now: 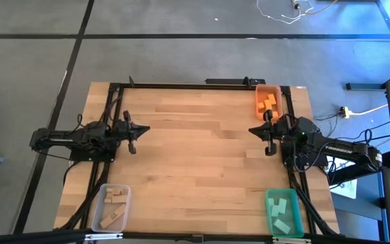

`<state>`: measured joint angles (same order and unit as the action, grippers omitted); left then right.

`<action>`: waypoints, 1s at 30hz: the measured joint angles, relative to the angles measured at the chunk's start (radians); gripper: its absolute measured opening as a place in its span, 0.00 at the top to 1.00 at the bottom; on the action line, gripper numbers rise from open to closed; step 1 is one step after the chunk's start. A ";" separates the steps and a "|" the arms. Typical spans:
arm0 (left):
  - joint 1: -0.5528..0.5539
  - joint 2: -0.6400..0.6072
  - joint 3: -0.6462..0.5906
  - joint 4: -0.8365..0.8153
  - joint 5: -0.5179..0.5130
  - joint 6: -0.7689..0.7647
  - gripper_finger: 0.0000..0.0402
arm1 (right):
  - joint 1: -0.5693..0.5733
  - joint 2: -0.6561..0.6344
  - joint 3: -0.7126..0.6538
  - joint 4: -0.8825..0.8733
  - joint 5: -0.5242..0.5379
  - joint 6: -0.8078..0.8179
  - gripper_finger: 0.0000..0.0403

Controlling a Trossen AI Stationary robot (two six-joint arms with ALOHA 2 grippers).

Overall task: Sort & place blocks by color
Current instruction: Return to Home Position

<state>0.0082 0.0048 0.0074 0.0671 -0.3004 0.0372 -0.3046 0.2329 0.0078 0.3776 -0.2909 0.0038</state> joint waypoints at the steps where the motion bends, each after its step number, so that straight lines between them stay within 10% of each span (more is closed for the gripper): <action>1: 0.000 0.002 0.000 -0.005 0.000 0.000 1.00 | 0.000 0.000 0.000 -0.004 0.000 0.013 1.00; 30: 0.000 0.006 0.000 -0.009 -0.008 -0.001 0.94 | 0.000 0.000 0.001 -0.128 0.001 -0.062 1.00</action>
<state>0.0082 0.0109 0.0074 0.0586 -0.3084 0.0364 -0.3046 0.2329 0.0086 0.2497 -0.2901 -0.0582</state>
